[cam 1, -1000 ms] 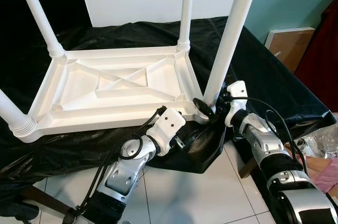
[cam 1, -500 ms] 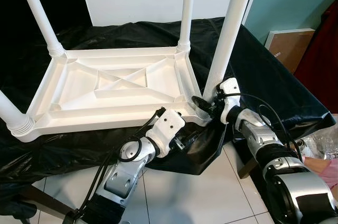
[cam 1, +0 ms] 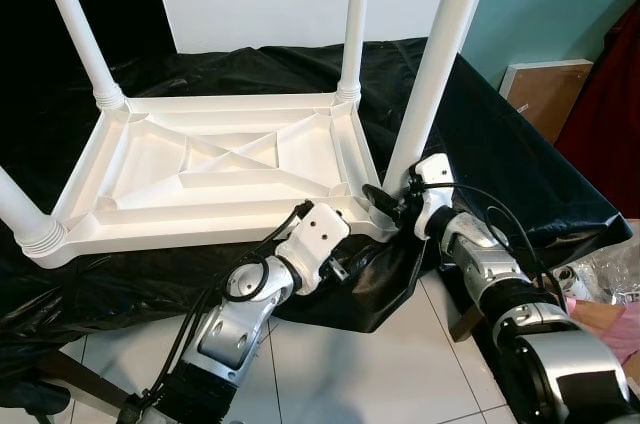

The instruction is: Building children table

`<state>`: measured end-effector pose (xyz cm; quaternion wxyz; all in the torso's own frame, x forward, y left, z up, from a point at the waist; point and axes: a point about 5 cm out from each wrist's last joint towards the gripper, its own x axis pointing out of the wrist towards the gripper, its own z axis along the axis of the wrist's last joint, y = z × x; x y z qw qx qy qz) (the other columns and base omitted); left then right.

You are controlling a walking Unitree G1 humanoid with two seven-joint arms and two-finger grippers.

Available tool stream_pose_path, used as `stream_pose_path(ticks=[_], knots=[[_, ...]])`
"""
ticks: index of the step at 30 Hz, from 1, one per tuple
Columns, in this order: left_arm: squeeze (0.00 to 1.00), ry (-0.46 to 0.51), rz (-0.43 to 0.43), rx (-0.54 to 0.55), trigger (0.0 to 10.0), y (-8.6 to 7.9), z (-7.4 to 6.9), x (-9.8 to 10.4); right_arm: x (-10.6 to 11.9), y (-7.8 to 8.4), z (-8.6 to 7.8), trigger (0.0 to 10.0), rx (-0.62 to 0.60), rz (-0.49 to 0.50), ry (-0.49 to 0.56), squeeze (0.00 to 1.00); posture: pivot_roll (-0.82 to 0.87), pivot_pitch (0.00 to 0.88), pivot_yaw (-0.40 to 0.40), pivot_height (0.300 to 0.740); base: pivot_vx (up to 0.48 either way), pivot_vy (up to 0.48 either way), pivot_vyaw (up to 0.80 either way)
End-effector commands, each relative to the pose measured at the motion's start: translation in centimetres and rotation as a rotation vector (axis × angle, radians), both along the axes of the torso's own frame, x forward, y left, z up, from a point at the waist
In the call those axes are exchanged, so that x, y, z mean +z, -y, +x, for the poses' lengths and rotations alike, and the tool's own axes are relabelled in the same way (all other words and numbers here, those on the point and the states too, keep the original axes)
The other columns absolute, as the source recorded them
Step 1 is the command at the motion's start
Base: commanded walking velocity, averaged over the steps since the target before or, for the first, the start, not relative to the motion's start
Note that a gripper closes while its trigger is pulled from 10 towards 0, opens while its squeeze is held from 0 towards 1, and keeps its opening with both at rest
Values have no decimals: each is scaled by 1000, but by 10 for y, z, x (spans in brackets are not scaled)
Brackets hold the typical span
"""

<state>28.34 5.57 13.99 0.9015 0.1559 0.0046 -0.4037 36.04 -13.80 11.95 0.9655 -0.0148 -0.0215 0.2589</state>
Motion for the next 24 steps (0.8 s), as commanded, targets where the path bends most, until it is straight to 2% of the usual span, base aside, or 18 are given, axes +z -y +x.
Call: stream_pose_path(ticks=[1,3,5,9,13,17,24], knots=[[0,13,-3,31,10000,-1,3,-1,-18,6,-5,10000,-95,14,-82,0,22,0,-72,740,0,0,0],[0,7,-6,35,10000,-1,5,-1,-20,7,-5,10000,-167,-5,-85,0,19,0,-73,740,0,0,0],[0,5,-6,36,10000,-1,5,-1,-21,7,-5,10000,-180,-14,-85,0,19,0,-73,740,0,0,0],[0,7,20,43,10000,-3,6,-5,-31,8,-10,10000,-380,38,-126,0,17,0,-67,740,0,0,0],[0,5,22,39,10000,-4,5,-6,-31,8,-12,10000,-422,46,-121,0,17,0,-66,740,0,0,0],[0,3,23,40,10000,-4,5,-6,-34,6,-16,10000,-575,102,-128,0,19,0,-63,740,0,0,0],[0,8,17,42,10000,-3,6,-6,-30,0,-16,10000,-568,144,-117,0,18,0,-67,740,0,0,0]])
